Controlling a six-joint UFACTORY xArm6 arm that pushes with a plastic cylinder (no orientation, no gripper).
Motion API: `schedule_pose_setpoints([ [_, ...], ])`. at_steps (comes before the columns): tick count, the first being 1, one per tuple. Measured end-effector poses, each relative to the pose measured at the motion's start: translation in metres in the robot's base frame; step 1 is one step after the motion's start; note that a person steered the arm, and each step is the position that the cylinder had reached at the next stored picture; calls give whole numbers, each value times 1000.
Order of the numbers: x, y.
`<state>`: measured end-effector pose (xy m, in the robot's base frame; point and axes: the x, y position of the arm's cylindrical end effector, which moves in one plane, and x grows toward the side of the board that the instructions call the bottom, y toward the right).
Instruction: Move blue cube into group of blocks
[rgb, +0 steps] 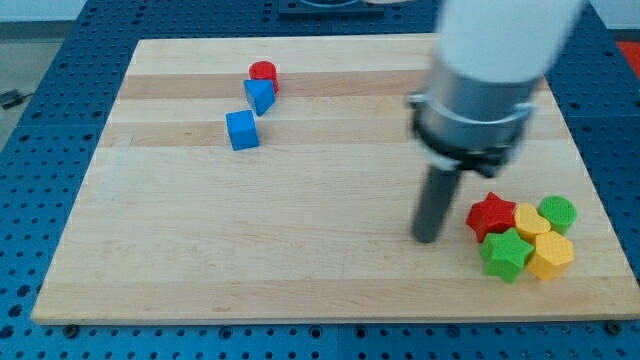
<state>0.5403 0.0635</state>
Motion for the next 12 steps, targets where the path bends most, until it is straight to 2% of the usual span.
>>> schedule_pose_setpoints([
  [1,13,-140],
  [2,-29,-243],
  [3,-98,-302],
  [4,-136,-302],
  [6,-156,-241],
  [9,-156,-108],
  [11,-143,-15],
  [12,-120,15],
])
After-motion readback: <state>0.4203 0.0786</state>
